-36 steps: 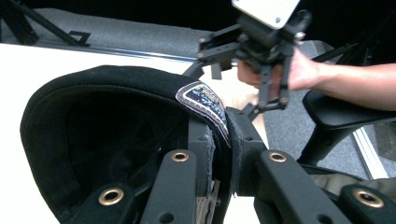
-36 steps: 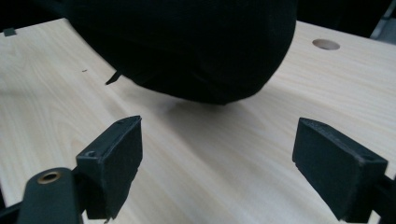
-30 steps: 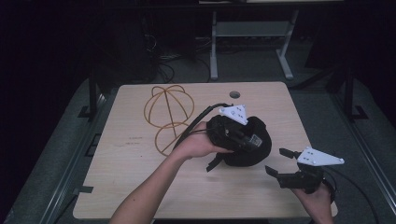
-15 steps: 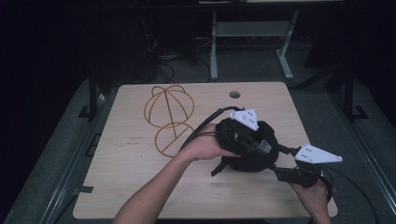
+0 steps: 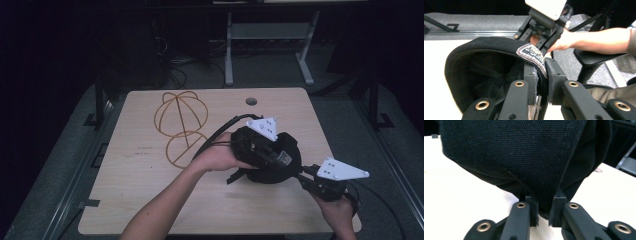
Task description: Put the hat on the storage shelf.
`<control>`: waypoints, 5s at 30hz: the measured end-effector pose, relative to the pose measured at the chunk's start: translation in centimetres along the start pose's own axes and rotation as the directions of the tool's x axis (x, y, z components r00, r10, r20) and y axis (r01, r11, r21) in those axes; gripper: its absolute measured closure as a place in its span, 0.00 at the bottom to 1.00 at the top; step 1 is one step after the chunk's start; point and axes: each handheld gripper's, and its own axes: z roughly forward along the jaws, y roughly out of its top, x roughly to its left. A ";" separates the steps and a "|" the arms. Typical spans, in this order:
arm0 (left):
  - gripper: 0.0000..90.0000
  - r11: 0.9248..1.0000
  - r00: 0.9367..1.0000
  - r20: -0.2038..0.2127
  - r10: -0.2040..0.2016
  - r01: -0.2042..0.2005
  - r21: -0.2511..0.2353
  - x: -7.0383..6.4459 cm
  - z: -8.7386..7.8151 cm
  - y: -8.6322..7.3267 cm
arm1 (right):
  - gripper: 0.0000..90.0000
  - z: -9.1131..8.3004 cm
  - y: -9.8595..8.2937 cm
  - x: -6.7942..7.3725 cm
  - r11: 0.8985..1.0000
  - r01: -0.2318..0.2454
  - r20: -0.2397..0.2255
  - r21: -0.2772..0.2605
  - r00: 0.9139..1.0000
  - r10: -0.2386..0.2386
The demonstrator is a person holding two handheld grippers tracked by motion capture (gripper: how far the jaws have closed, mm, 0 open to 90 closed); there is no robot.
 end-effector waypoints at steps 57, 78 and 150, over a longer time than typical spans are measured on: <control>0.48 0.994 0.957 -0.280 -0.073 0.092 0.054 -3.3 -3.9 -13.6 | 0.93 -0.9 7.5 -5.0 0.968 -0.217 -0.094 0.126 0.969 0.229; 0.46 0.995 0.945 -0.323 -0.058 0.080 0.055 -4.9 -2.9 -16.6 | 0.93 2.4 14.4 -4.7 0.979 -0.183 -0.166 0.095 0.966 0.196; 0.46 0.996 0.978 -0.200 -0.055 0.067 0.055 -5.9 -0.4 -17.7 | 0.87 24.0 29.7 1.1 0.987 -0.108 -0.397 0.121 0.906 0.147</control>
